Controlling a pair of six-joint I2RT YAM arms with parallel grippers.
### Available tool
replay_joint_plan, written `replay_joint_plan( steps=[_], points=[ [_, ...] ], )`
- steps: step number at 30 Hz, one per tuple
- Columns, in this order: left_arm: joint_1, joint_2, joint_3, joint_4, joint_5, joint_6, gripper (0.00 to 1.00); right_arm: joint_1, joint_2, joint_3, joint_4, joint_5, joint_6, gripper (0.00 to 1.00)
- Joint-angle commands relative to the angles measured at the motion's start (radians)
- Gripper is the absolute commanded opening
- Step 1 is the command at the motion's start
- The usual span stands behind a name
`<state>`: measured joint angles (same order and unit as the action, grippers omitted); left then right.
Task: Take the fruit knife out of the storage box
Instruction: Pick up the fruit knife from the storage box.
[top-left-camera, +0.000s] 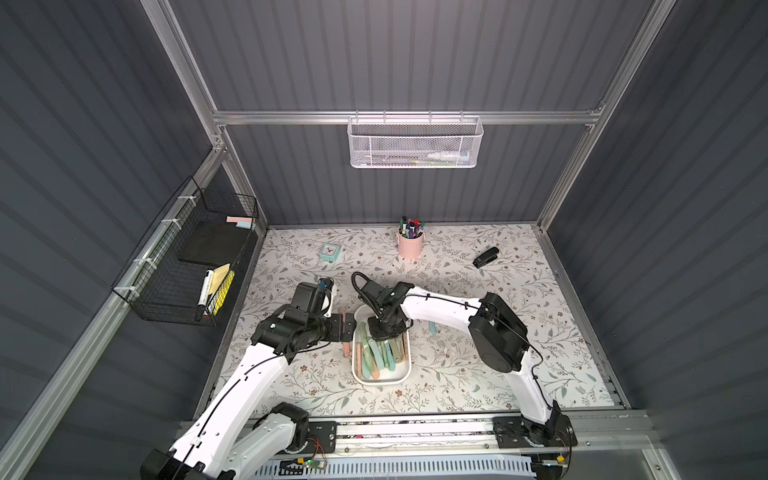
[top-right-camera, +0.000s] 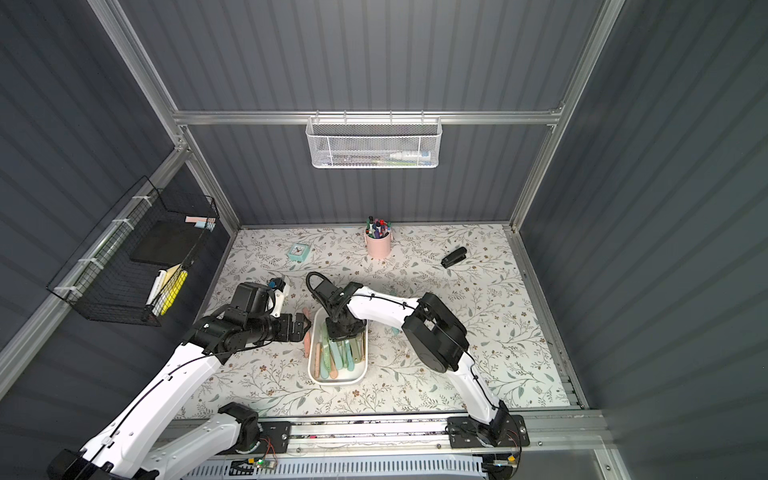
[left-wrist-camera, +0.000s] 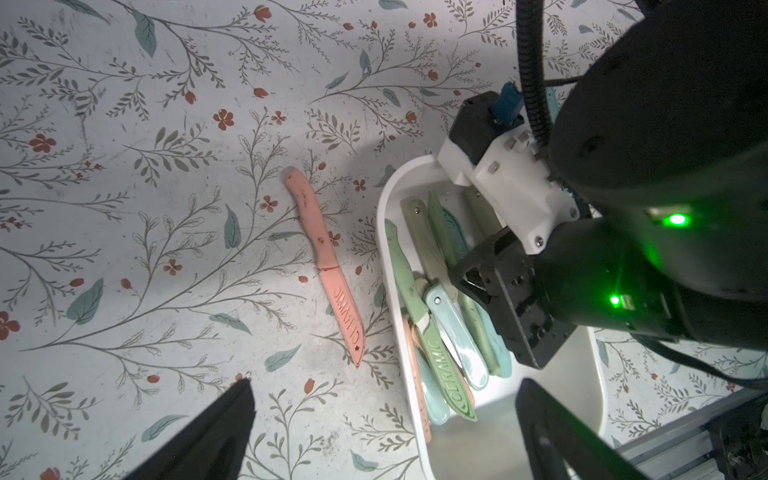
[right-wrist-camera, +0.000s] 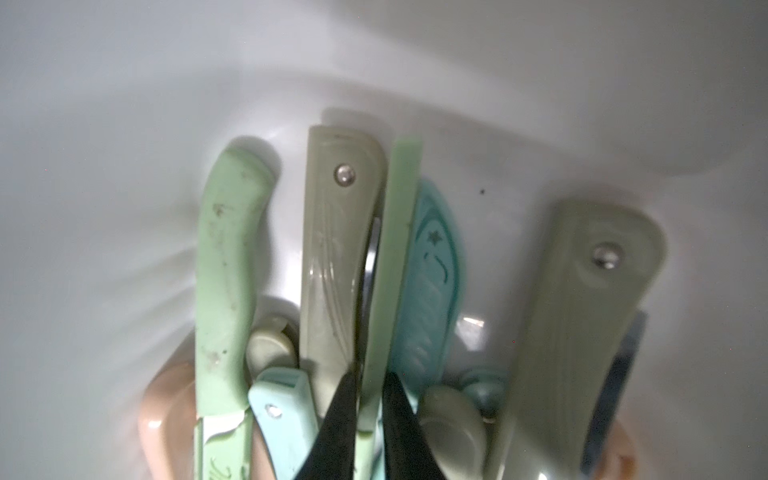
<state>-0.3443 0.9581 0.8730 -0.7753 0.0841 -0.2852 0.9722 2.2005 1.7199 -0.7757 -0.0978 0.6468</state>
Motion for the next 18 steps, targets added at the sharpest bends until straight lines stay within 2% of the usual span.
replay_joint_plan(
  steps=[1,8,18],
  points=[
    [-0.004,-0.009,-0.012,-0.001,-0.009,-0.007,0.99,0.001,-0.008,0.014,-0.03,0.027,0.004,0.15],
    [-0.004,-0.009,-0.012,0.001,-0.009,-0.008,1.0,0.001,-0.042,-0.003,-0.03,0.054,0.002,0.09],
    [-0.004,-0.009,-0.013,-0.001,-0.008,-0.008,0.99,0.002,-0.125,-0.029,-0.022,0.029,0.0,0.07]
  ],
)
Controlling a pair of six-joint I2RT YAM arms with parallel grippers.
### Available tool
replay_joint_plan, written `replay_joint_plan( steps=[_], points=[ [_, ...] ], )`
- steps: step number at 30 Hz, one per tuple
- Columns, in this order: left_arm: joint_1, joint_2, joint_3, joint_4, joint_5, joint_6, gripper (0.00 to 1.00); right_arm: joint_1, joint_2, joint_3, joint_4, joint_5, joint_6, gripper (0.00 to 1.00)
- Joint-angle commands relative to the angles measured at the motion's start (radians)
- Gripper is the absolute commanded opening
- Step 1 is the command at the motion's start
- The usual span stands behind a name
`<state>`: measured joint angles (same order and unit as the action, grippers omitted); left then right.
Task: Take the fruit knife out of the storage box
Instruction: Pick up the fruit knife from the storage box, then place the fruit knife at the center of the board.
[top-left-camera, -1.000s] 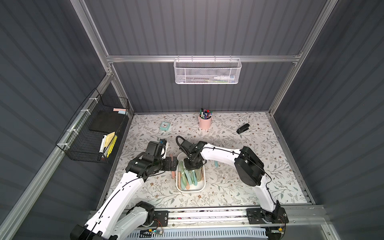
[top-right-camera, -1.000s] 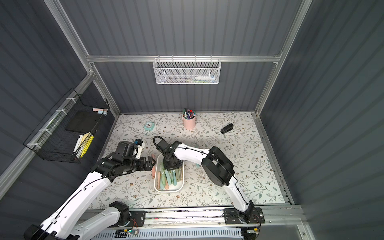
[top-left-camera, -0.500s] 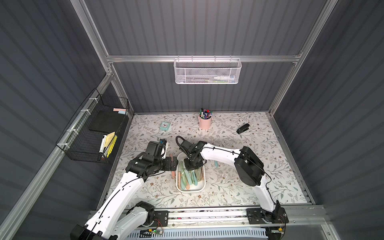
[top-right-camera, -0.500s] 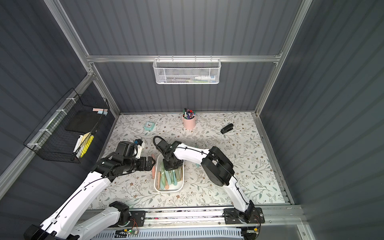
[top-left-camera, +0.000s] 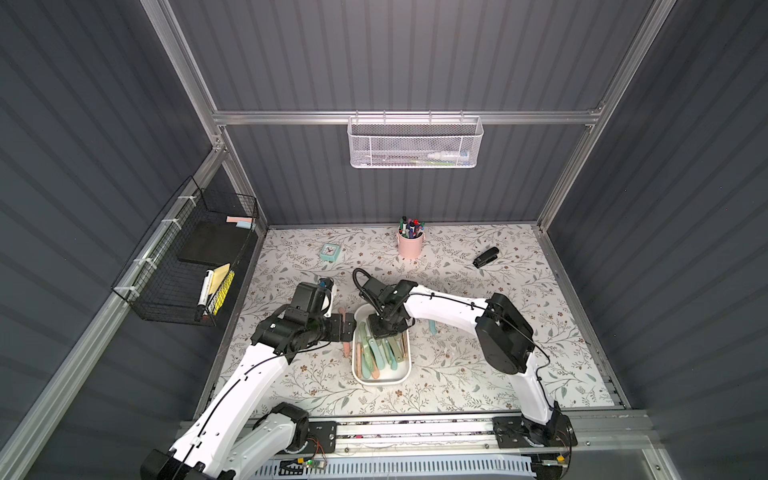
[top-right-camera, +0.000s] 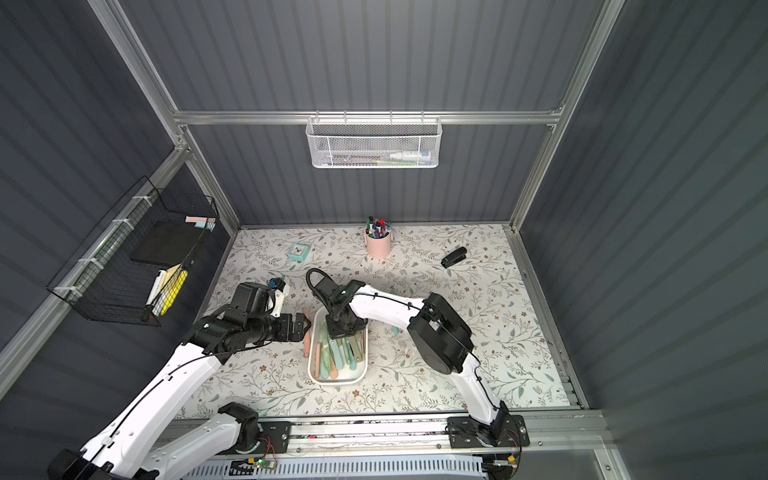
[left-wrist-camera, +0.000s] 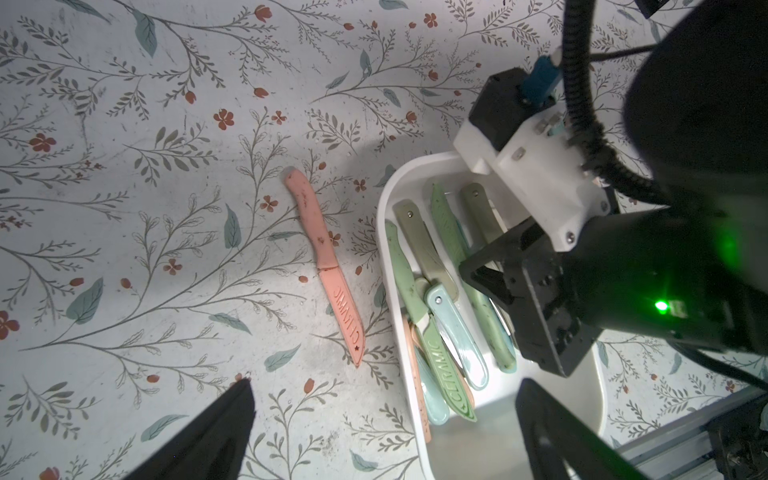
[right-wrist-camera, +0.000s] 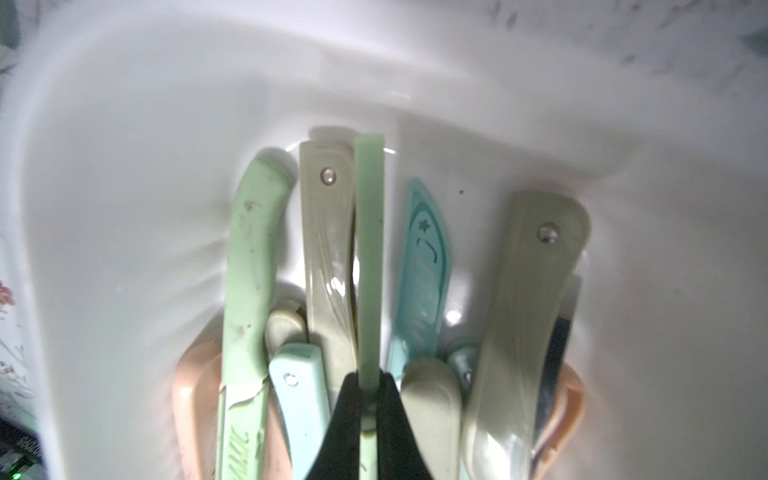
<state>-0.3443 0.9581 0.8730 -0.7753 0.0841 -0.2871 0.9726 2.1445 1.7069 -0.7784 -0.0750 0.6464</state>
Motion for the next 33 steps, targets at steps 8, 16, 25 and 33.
replay_joint_plan(
  steps=[8,16,25,33],
  points=[
    [-0.003,-0.004,-0.014,0.002,-0.001,-0.008,0.99,-0.031,-0.284,-0.186,0.15,-0.098,-0.03,0.06],
    [-0.004,-0.001,-0.014,0.004,0.005,-0.007,0.99,-0.281,-0.494,-0.478,0.315,-0.397,-0.054,0.05],
    [-0.004,0.002,-0.015,0.006,0.008,-0.009,0.99,-0.617,-0.545,-0.684,0.359,-0.551,-0.171,0.04],
    [-0.004,-0.005,-0.018,0.005,0.006,-0.009,0.99,-0.74,-0.398,-0.657,0.331,-0.568,-0.251,0.04]
  ],
)
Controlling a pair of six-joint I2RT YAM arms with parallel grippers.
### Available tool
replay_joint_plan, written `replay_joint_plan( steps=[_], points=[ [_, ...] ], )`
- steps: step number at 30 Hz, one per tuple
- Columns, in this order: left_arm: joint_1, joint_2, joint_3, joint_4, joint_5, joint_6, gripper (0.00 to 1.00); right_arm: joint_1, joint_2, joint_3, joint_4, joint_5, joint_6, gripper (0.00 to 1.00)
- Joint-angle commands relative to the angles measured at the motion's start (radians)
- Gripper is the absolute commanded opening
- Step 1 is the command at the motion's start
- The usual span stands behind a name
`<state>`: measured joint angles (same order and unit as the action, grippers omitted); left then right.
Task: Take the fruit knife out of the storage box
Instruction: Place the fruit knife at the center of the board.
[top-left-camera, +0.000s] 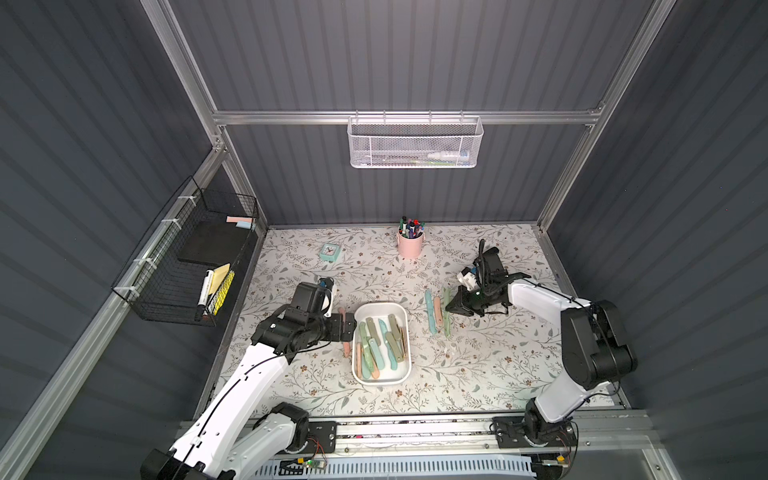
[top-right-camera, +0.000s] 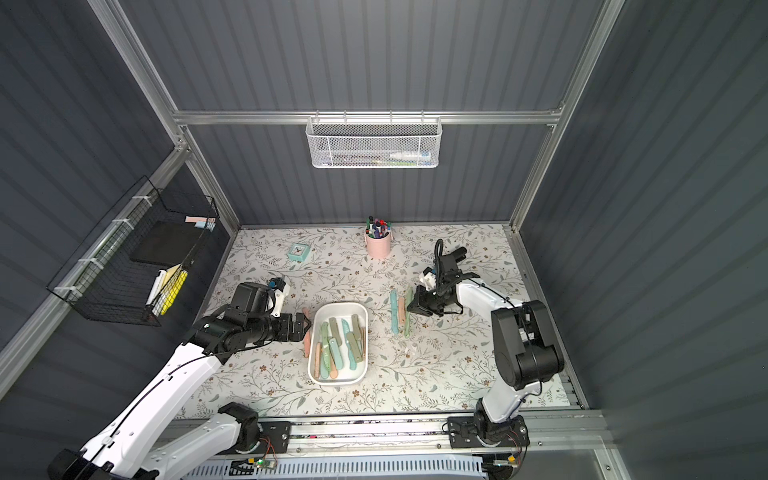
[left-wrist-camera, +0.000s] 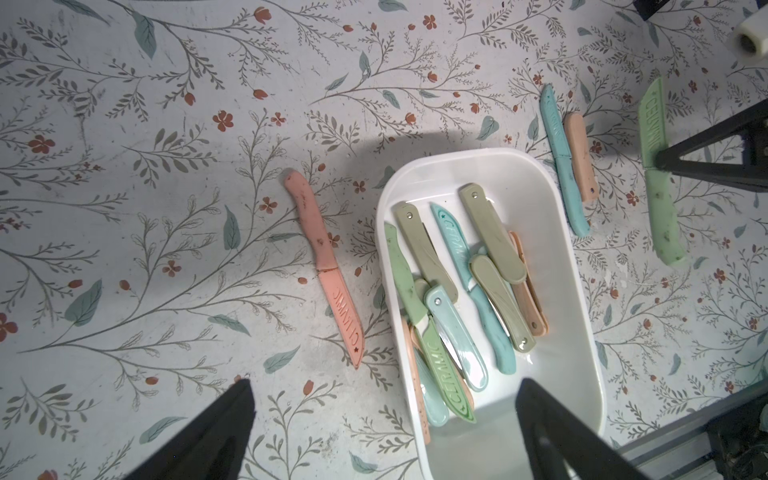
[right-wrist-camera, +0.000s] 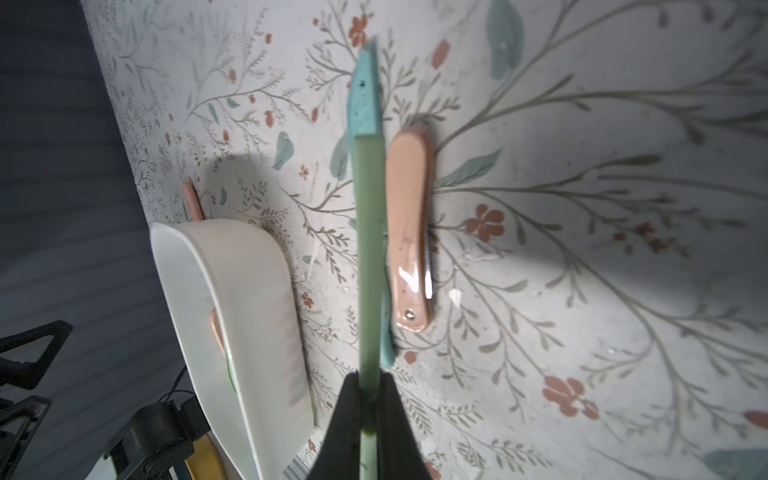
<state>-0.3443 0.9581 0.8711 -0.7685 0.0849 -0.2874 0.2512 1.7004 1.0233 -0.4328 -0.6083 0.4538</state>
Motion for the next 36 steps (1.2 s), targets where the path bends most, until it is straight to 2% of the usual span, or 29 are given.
replay_joint_plan(
  steps=[1,15,20,27,31,34,36],
  points=[
    [-0.004,-0.005,-0.016,-0.002,0.006,-0.008,0.99,-0.024,0.068,0.041,-0.043,-0.031,-0.07,0.04],
    [-0.004,-0.002,-0.015,0.0,0.004,-0.009,0.99,-0.023,0.238,0.145,-0.101,-0.073,-0.144,0.05],
    [-0.004,0.002,-0.014,0.001,0.006,-0.007,1.0,-0.023,0.227,0.136,-0.101,-0.062,-0.142,0.2],
    [-0.004,0.009,-0.011,-0.001,0.006,-0.007,1.0,-0.023,0.181,0.136,-0.15,0.002,-0.144,0.29],
    [-0.004,0.01,-0.013,-0.001,0.005,-0.008,0.99,-0.016,0.103,0.124,-0.183,0.068,-0.127,0.32],
    [-0.004,0.012,-0.013,0.0,0.006,-0.007,0.99,0.02,-0.002,0.097,-0.173,0.138,-0.099,0.42],
    [-0.004,0.017,-0.013,0.0,0.004,-0.007,0.99,0.08,-0.067,0.103,-0.18,0.191,-0.09,0.49]
  ],
)
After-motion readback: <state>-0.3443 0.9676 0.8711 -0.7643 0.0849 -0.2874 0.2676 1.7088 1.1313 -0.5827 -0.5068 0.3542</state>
